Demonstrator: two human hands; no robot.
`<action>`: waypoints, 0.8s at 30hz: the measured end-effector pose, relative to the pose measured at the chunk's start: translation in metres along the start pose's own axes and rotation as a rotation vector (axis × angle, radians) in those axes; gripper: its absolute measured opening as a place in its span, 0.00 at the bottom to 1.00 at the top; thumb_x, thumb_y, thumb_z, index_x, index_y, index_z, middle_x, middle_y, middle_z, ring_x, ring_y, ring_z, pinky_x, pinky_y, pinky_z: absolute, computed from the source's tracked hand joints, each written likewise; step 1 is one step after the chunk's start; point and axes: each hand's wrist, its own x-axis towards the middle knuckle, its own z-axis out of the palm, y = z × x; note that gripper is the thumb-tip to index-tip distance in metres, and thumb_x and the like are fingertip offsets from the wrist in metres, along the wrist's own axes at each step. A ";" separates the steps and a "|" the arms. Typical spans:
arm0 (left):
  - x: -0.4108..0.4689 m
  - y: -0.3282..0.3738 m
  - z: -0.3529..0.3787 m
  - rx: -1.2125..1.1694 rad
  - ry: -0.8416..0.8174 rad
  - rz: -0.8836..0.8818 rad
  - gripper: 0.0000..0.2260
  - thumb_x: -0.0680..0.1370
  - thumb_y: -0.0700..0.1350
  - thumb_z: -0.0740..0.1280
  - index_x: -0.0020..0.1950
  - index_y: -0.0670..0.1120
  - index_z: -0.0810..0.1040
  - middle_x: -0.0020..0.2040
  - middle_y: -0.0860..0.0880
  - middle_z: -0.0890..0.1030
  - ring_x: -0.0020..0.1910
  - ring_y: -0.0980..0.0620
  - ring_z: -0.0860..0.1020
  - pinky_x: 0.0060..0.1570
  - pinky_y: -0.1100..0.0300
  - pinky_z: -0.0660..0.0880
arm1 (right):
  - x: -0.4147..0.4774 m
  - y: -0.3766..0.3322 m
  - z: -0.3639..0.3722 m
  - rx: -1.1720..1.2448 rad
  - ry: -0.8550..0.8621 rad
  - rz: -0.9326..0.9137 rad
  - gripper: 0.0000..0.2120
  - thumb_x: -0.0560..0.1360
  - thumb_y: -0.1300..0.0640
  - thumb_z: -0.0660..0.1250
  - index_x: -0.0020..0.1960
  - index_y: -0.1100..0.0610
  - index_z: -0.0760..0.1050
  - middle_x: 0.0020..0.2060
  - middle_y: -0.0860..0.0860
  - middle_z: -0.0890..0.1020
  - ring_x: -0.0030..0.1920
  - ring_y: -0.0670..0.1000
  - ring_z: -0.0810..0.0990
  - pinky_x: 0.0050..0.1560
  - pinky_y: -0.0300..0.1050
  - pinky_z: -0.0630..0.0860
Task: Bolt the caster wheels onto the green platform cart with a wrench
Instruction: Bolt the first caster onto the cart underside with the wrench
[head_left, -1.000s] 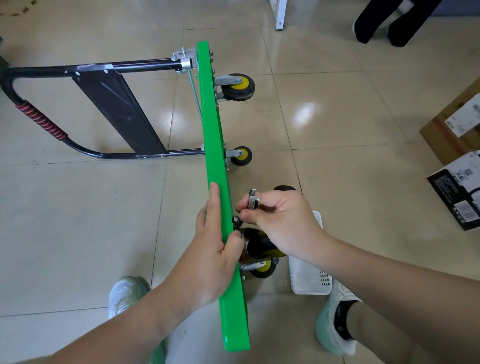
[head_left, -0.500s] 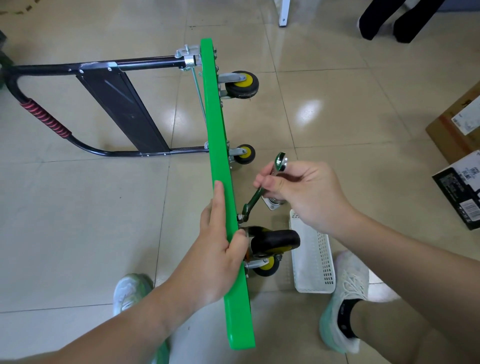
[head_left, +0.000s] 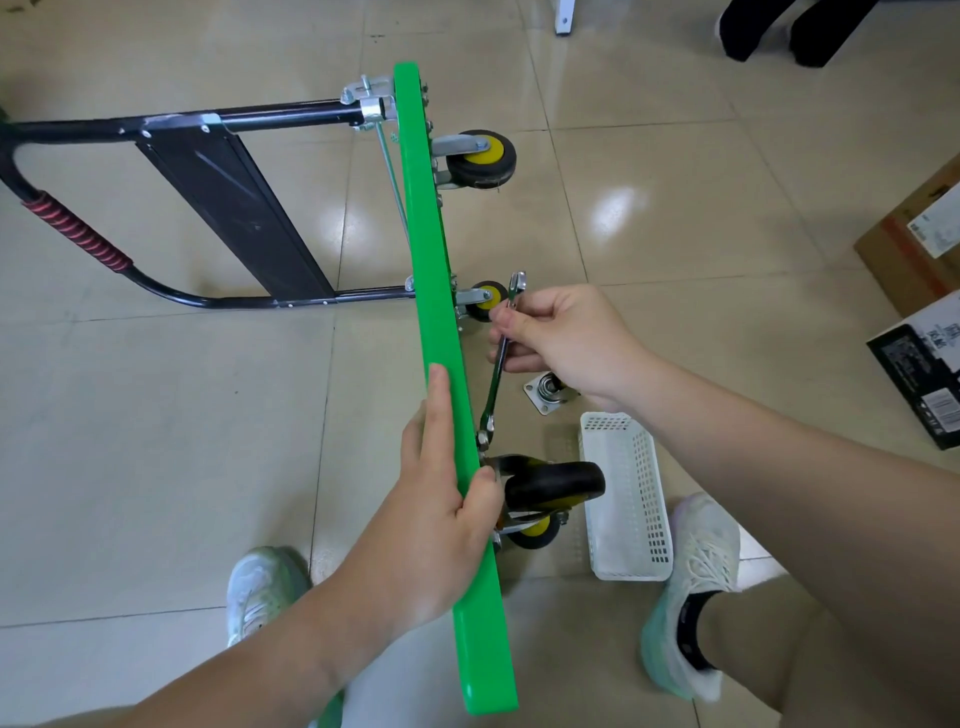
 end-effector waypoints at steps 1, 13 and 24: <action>0.000 0.000 0.000 0.006 -0.006 0.001 0.39 0.85 0.48 0.58 0.79 0.62 0.27 0.77 0.60 0.53 0.45 0.82 0.70 0.45 0.83 0.66 | 0.004 0.001 0.001 -0.011 -0.013 0.017 0.05 0.80 0.61 0.67 0.46 0.58 0.81 0.40 0.55 0.84 0.42 0.56 0.85 0.49 0.48 0.84; 0.000 -0.002 -0.004 -0.016 -0.036 0.006 0.40 0.84 0.51 0.59 0.78 0.64 0.25 0.79 0.62 0.49 0.50 0.68 0.76 0.45 0.80 0.66 | 0.032 0.018 0.017 -0.123 -0.118 0.197 0.09 0.80 0.59 0.68 0.44 0.64 0.81 0.43 0.60 0.85 0.39 0.56 0.86 0.41 0.47 0.84; -0.001 -0.001 -0.005 -0.001 -0.021 0.018 0.40 0.85 0.50 0.58 0.72 0.68 0.24 0.75 0.62 0.53 0.56 0.71 0.73 0.47 0.80 0.67 | 0.002 0.008 0.015 -0.060 -0.146 0.105 0.05 0.79 0.61 0.67 0.47 0.56 0.81 0.39 0.50 0.86 0.40 0.49 0.85 0.44 0.43 0.83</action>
